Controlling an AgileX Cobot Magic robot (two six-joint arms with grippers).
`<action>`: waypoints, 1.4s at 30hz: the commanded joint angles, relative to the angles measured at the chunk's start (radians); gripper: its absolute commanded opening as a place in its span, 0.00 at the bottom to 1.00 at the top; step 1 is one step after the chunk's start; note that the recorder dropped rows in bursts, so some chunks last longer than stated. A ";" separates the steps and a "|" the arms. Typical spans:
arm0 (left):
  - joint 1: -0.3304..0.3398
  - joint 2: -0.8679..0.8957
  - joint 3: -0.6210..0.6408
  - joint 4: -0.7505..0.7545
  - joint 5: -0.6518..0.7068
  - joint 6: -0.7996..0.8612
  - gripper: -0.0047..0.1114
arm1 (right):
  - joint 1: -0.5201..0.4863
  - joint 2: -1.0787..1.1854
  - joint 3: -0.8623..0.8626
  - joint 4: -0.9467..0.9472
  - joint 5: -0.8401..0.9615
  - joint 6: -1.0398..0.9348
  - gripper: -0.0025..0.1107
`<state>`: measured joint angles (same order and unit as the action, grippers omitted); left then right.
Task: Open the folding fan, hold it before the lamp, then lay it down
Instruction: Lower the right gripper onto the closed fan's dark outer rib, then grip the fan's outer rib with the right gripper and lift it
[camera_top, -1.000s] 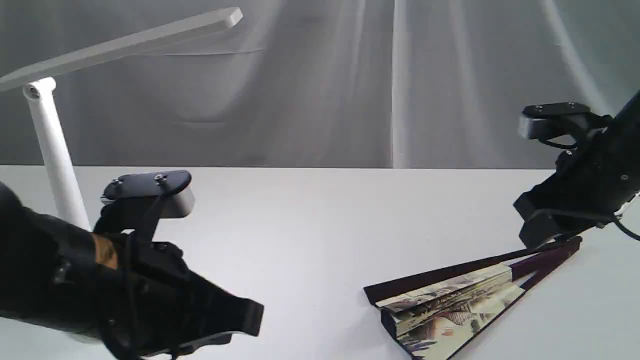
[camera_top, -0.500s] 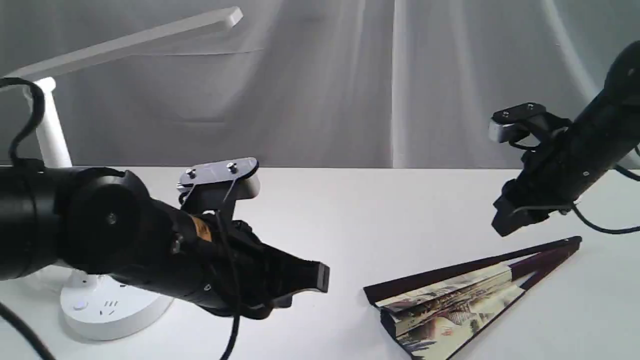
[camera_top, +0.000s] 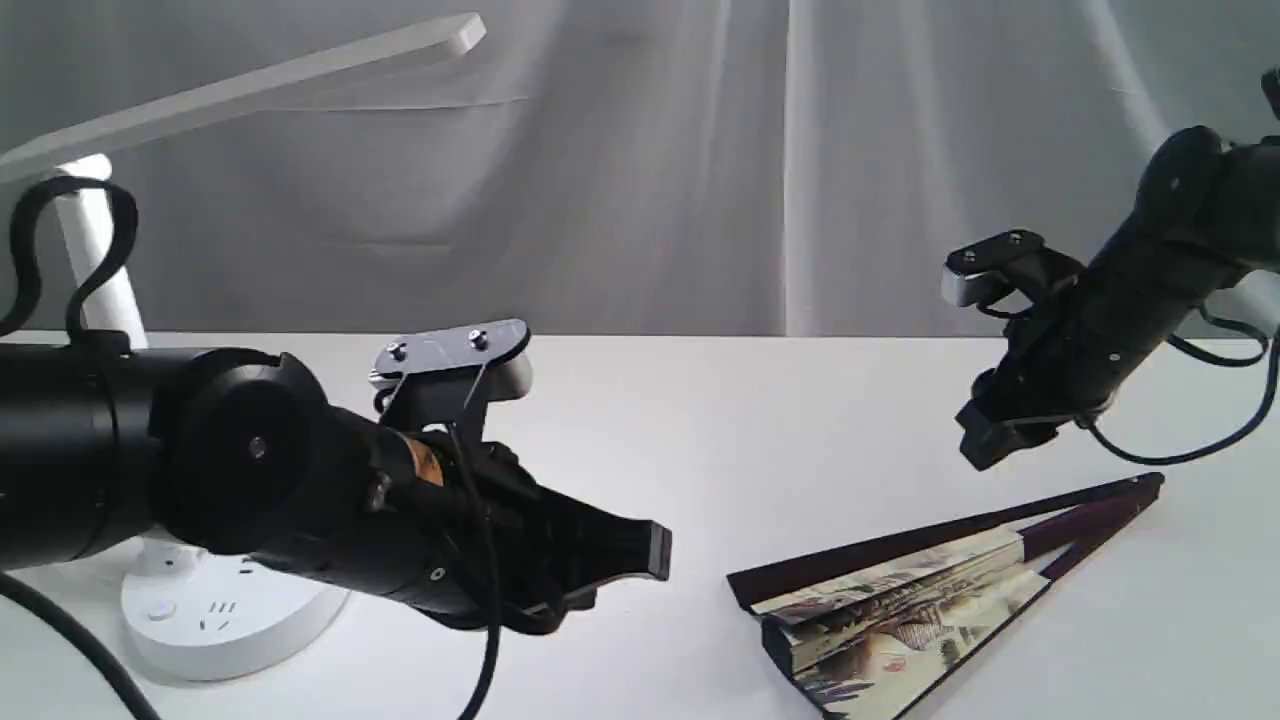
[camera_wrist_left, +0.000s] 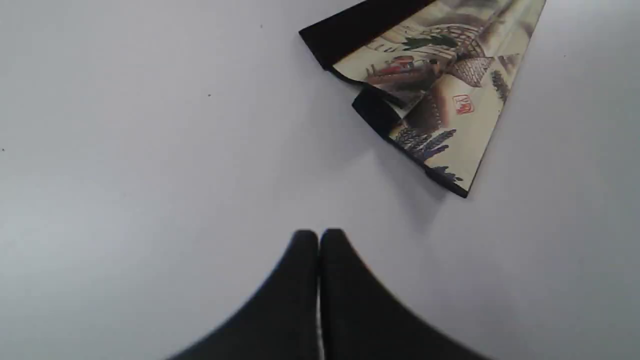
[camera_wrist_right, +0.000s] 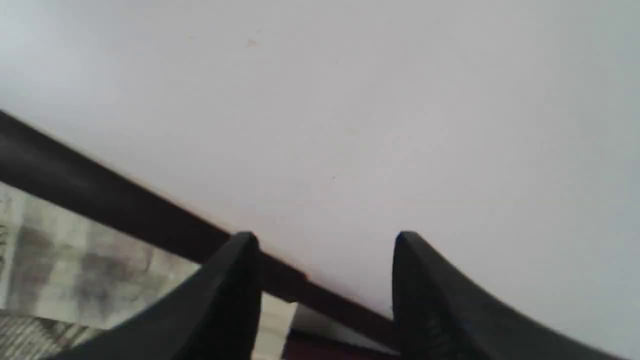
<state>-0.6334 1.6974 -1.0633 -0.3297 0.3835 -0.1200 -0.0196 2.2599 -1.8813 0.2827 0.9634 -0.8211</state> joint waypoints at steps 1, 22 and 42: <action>-0.005 -0.001 -0.006 -0.005 -0.022 -0.006 0.04 | 0.001 0.019 -0.005 -0.008 -0.002 -0.025 0.40; -0.005 -0.001 -0.006 -0.034 -0.044 -0.003 0.04 | 0.001 0.097 -0.005 -0.051 0.124 -0.016 0.40; -0.005 -0.001 -0.006 -0.034 -0.044 -0.001 0.04 | 0.001 0.106 0.005 0.030 0.185 -0.403 0.40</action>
<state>-0.6334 1.6974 -1.0633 -0.3589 0.3570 -0.1200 -0.0196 2.3639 -1.8846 0.2870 1.1508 -1.1613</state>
